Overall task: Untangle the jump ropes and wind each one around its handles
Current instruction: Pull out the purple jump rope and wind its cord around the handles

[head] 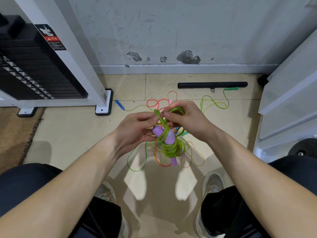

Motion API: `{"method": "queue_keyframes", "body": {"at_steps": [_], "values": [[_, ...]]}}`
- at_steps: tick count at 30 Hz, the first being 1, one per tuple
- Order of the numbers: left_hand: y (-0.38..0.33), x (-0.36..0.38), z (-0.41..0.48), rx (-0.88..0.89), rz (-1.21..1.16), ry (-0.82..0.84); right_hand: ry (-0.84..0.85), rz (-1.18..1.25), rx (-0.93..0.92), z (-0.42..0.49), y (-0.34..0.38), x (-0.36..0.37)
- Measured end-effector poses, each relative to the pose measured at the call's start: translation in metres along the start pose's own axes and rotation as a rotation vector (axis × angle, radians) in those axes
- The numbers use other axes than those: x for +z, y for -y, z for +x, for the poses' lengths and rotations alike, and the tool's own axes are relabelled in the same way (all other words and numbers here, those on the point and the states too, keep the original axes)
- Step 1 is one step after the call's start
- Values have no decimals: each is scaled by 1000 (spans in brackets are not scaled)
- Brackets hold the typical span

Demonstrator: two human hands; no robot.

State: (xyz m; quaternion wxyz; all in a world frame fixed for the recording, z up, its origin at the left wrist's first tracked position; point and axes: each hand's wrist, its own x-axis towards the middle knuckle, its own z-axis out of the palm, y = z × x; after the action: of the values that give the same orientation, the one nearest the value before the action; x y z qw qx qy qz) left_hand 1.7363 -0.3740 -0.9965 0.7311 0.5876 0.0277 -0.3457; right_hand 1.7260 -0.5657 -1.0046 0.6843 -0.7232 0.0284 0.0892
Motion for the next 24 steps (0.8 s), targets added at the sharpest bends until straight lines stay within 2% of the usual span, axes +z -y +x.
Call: {"method": "queue_keyframes", "body": {"at_steps": [6, 13, 20, 24], "values": [[4, 2, 4, 35, -65, -105, -140, 102, -8, -5, -5, 16], [8, 10, 3, -64, -84, -126, -296, 132, -71, -7, -11, 25], [6, 8, 6, -104, -106, -121, -377, 74, -60, -8, -17, 31], [5, 6, 6, -109, -129, -153, -338, 86, -3, -10, -18, 35]]}}
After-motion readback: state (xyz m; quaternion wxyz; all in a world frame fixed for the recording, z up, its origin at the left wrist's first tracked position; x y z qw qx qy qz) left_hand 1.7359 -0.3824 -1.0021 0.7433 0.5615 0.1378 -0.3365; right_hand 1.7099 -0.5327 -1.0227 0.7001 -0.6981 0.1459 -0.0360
